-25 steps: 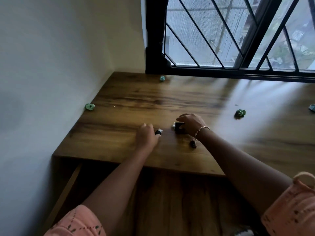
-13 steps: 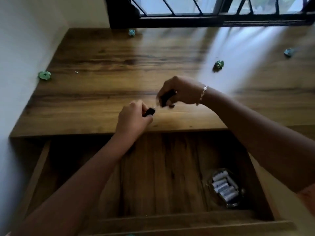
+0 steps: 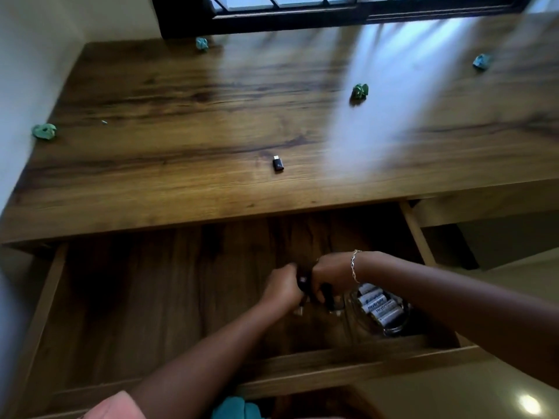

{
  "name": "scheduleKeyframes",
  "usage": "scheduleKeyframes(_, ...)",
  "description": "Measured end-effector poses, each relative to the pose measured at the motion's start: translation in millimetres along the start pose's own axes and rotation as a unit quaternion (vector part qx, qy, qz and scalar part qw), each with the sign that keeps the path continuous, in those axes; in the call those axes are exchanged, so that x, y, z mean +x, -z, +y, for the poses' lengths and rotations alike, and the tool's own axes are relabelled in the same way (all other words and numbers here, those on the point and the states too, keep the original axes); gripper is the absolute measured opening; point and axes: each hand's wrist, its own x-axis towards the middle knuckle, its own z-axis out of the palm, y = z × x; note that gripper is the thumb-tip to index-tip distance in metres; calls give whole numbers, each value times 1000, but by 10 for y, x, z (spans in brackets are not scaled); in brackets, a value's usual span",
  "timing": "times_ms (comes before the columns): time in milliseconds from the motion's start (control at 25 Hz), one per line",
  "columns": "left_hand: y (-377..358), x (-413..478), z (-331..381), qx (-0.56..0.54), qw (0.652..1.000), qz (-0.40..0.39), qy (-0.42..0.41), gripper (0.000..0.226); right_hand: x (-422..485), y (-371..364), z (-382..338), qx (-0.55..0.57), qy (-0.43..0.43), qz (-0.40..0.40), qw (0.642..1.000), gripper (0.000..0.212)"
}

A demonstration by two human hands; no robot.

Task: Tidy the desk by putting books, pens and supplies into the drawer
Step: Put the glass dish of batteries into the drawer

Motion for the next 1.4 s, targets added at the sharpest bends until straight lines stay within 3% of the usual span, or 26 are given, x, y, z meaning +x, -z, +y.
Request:
scheduleKeyframes(160,-153,-32,8,10,999,32,-26,26,20,-167,-22,31,0,-1,1000,20)
scheduleKeyframes(320,-206,-118,-41,27,997,57,-42,35,-62,-383,-86,-38,-28,116,992,33)
scheduleKeyframes(400,-238,-132,-41,40,996,64,-41,37,-130,-411,-100,-23,-53,138,989,39)
scheduleKeyframes(560,-367,-165,-12,23,998,43,-36,39,-188,-466,-144,-15,-69,151,986,48)
scheduleKeyframes(760,-443,-157,-31,19,1000,21,-10,40,-178,-546,-127,-10,-65,159,985,43)
scheduleKeyframes(1080,-478,-104,-47,-8,1000,-18,-12,43,-263,-452,-175,-20,-73,125,989,48)
scheduleKeyframes(1160,-463,-120,-79,-23,999,-13,-22,36,-338,-301,-204,4,-80,159,984,39)
scheduleKeyframes(1280,-256,-148,-28,18,994,76,-77,27,-397,217,-198,94,-69,383,916,17)
scheduleKeyframes(1320,-154,-128,-10,78,977,163,-115,27,-374,429,-175,118,-71,456,879,14)
scheduleKeyframes(1400,78,-75,48,147,900,351,-214,22,-266,831,-130,164,-81,569,802,9)
